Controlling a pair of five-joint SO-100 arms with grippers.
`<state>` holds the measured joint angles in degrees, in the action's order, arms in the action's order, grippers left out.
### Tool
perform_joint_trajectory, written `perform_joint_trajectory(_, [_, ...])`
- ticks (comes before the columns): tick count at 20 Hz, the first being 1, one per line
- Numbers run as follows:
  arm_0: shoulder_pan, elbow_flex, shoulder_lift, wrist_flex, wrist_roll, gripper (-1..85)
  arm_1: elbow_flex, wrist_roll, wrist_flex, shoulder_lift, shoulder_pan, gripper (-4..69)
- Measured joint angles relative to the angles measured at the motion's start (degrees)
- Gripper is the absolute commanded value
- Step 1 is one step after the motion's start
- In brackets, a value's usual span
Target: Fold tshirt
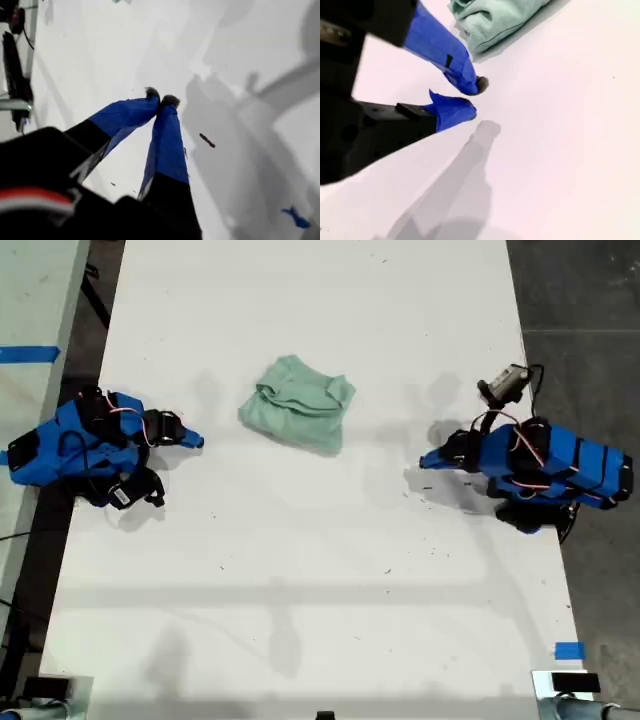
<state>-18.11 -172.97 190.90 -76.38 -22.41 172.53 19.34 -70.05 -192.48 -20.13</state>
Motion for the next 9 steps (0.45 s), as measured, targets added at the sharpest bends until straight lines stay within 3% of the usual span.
perform_joint_trajectory(2, [-1.4, 0.0, 0.0, 0.0, -0.1, 2.5, 0.0, 11.6, -0.7, 0.0, 0.5, 1.0])
perform_joint_trajectory(9, [-1.8, 0.0, 0.0, 0.0, -0.4, 2.5, 0.0, 14.2, -0.9, 0.0, 0.0, 1.0])
